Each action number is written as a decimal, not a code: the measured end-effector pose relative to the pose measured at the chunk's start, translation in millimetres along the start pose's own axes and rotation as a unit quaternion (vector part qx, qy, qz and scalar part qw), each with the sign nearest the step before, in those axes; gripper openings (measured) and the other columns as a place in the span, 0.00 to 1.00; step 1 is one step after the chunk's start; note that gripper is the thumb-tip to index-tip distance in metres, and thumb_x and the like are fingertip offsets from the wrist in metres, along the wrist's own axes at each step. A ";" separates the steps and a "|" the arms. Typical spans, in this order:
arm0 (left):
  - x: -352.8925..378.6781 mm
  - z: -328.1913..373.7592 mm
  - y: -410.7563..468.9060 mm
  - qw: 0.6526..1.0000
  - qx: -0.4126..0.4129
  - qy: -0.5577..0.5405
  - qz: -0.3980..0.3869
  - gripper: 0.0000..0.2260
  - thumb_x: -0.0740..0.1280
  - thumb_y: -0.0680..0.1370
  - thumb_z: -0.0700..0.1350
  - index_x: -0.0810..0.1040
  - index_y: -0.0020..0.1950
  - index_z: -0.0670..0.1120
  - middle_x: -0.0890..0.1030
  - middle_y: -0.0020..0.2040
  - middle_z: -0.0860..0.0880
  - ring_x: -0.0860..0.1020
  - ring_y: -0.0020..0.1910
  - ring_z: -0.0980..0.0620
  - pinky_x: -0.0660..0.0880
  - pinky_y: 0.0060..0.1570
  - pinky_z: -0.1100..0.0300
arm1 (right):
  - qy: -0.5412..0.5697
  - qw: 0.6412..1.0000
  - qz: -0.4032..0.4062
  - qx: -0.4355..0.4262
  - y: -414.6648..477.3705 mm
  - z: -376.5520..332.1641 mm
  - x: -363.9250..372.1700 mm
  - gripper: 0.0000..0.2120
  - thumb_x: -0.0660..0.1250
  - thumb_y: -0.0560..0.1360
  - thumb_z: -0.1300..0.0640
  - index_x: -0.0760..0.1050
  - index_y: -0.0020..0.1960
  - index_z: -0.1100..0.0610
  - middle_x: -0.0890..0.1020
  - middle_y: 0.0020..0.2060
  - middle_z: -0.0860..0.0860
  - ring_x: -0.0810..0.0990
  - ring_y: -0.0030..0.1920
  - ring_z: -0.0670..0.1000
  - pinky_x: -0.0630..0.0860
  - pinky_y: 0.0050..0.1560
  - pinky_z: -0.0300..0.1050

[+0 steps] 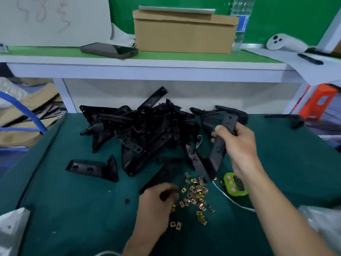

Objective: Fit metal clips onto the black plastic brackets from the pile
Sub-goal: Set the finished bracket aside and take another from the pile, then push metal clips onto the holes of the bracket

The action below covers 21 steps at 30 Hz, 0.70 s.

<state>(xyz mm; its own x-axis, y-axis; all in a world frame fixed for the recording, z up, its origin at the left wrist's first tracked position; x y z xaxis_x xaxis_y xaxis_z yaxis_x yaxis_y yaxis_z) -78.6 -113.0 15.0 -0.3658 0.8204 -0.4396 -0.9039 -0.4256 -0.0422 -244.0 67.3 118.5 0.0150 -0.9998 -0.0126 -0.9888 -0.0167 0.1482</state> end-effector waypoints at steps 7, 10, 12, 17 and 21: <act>20.6 6.5 -8.2 0.987 -0.013 -0.159 0.027 0.13 0.79 0.72 0.39 0.86 0.46 0.58 0.86 0.42 0.58 0.84 0.43 0.60 0.79 0.44 0.69 | 0.154 0.975 0.088 0.134 -81.5 53.9 -40.4 0.04 0.65 0.80 0.65 0.75 0.47 0.65 0.83 0.41 0.63 0.85 0.38 0.62 0.83 0.40 0.50; 28.9 5.4 -10.0 0.988 -0.008 -0.153 0.027 0.16 0.76 0.74 0.36 0.86 0.45 0.61 0.86 0.43 0.59 0.84 0.43 0.61 0.78 0.44 0.70 | 0.160 0.973 0.104 0.132 -103.0 72.2 -53.8 0.05 0.65 0.80 0.65 0.77 0.49 0.67 0.83 0.40 0.63 0.84 0.36 0.61 0.83 0.39 0.49; 32.4 5.3 -10.2 0.991 -0.005 -0.134 0.027 0.18 0.75 0.75 0.35 0.86 0.44 0.60 0.86 0.43 0.59 0.84 0.44 0.61 0.78 0.43 0.70 | 0.166 0.970 0.106 0.145 -115.6 86.0 -60.4 0.04 0.65 0.80 0.63 0.78 0.49 0.64 0.83 0.39 0.63 0.85 0.37 0.63 0.83 0.38 0.49; 36.1 9.1 -10.2 0.998 0.024 -0.053 0.017 0.17 0.73 0.77 0.37 0.84 0.45 0.62 0.84 0.42 0.65 0.82 0.42 0.63 0.77 0.43 0.70 | 0.108 0.978 0.100 0.149 -137.3 107.9 -70.4 0.06 0.69 0.79 0.61 0.81 0.43 0.60 0.84 0.39 0.63 0.85 0.38 0.61 0.82 0.39 0.47; 38.4 10.0 -13.5 0.999 0.029 -0.030 -0.006 0.20 0.72 0.77 0.36 0.83 0.42 0.64 0.84 0.40 0.65 0.82 0.40 0.64 0.76 0.41 0.74 | -0.130 0.985 0.034 0.112 -146.2 101.3 -84.2 0.13 0.71 0.73 0.44 0.81 0.40 0.54 0.84 0.34 0.50 0.83 0.37 0.50 0.79 0.41 0.47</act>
<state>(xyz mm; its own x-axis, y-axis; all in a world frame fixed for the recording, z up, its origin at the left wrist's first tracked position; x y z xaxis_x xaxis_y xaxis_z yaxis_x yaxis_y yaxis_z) -82.6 -72.0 7.7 -0.3662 0.8475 -0.3842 -0.9188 -0.3947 0.0050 -115.7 154.9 -2.3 -0.0626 -0.9618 -0.2664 -0.9945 0.0826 -0.0644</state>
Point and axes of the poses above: each hand's wrist, its own y-axis towards the middle knuckle, its own x-axis out of the palm, z = x × y, the point moved 3 cm from there along y, towards the middle knuckle
